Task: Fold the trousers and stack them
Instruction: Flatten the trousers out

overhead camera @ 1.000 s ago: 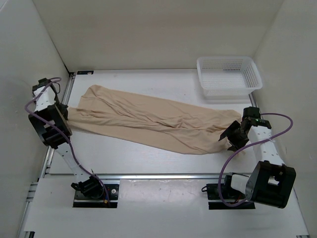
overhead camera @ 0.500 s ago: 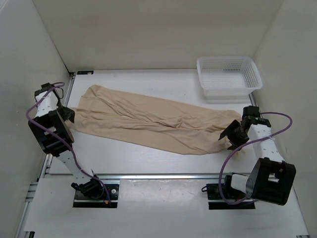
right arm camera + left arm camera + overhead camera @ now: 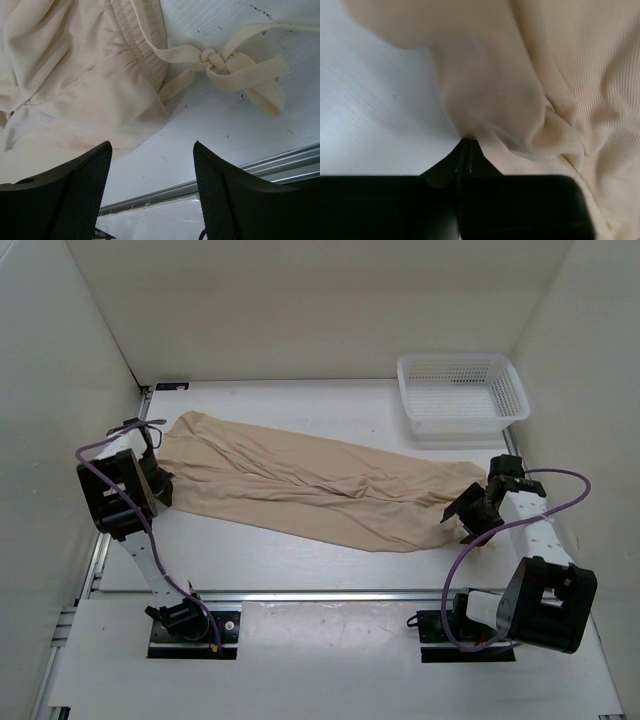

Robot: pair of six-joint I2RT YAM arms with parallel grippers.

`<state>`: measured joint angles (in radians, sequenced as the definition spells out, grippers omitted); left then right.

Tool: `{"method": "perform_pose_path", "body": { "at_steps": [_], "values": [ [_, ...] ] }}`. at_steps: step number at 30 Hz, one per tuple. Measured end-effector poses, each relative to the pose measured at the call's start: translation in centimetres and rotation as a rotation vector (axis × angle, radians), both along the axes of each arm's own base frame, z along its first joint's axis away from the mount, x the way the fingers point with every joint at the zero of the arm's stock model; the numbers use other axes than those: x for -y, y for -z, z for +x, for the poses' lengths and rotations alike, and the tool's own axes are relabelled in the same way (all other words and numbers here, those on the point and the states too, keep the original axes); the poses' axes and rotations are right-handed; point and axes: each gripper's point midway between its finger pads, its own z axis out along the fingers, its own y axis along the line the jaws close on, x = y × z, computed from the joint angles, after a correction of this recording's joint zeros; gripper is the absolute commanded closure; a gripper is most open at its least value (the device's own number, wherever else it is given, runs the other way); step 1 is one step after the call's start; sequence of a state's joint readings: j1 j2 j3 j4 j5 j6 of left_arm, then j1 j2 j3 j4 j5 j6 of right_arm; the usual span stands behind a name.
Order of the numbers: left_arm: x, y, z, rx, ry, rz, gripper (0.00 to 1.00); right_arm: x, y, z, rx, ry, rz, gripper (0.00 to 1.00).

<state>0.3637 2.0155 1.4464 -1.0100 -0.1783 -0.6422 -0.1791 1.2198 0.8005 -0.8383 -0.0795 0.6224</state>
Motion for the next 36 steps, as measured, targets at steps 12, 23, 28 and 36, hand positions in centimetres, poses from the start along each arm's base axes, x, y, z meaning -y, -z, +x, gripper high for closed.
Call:
{"method": "perform_pose_path", "body": {
  "at_steps": [12,23,28,36],
  "values": [
    [1.7,-0.2,1.7,0.023,0.068,0.003,0.90,-0.2,3.6,2.5,-0.084,0.003,0.021,1.00],
    [0.6,-6.9,4.9,0.189,0.080,0.067,0.90,1.3,-4.6,6.2,0.129,-0.049,-0.146,0.58],
    [0.5,-7.4,5.1,0.195,0.083,0.069,0.90,-0.2,-2.7,10.1,0.059,-0.139,-0.164,0.54],
    [0.6,-7.3,4.6,0.173,0.093,0.068,0.90,1.8,-3.7,5.4,0.083,-0.066,-0.226,0.64]
  ]
}}
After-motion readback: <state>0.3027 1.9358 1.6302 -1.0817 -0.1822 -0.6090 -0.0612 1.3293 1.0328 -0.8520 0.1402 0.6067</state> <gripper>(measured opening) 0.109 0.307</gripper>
